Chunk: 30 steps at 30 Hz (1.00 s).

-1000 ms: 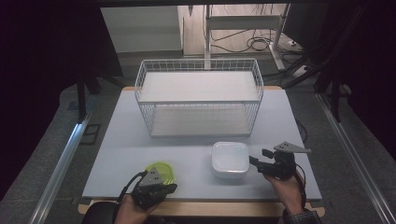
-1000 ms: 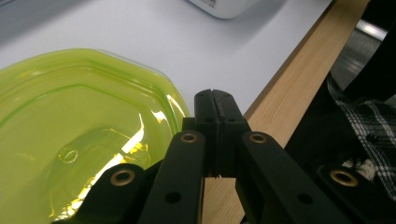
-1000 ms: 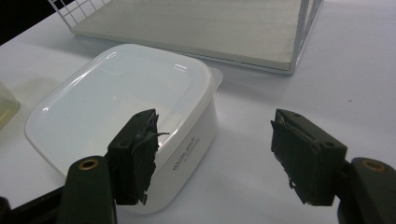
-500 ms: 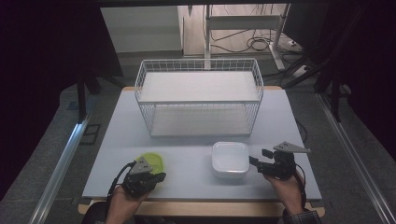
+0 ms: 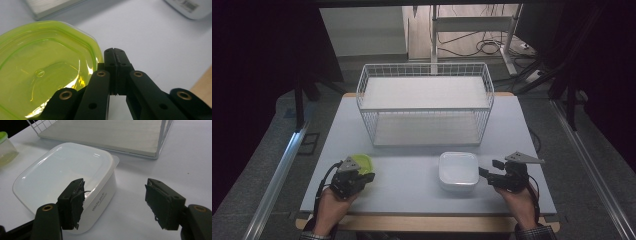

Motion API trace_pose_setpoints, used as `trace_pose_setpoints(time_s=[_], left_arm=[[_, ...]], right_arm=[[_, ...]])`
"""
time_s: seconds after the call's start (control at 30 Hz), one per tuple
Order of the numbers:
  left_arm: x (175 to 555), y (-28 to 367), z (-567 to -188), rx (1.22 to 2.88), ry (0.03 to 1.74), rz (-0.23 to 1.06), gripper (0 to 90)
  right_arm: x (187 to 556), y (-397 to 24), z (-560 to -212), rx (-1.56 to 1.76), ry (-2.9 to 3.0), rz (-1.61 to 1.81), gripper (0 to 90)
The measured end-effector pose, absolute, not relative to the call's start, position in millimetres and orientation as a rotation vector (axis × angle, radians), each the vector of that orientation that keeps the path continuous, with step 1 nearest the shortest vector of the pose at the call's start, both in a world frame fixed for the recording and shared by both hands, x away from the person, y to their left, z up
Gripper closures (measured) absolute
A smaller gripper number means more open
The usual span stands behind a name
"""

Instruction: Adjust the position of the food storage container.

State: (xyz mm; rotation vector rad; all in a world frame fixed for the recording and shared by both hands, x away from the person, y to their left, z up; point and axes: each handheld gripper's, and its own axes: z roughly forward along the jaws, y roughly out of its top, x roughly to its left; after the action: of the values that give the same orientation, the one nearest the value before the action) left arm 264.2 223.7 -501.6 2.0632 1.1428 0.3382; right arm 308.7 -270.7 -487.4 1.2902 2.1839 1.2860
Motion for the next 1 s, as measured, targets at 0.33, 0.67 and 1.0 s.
trace_pose_setpoints(time_s=[0.33, 0.67, 1.0], left_arm=[[267, 225, -497, 2.014, 1.11, 0.351, 89.8], [286, 178, -499, 2.047, 0.973, 0.328, 88.8], [308, 128, -505, 2.088, 0.877, 0.267, 88.5]], right_arm=[[309, -271, -487, 1.289, 2.183, 1.281, 32.6], [310, -271, -483, 1.246, 2.246, 1.183, 73.8], [328, -251, -490, 1.231, 2.358, 1.111, 89.6]])
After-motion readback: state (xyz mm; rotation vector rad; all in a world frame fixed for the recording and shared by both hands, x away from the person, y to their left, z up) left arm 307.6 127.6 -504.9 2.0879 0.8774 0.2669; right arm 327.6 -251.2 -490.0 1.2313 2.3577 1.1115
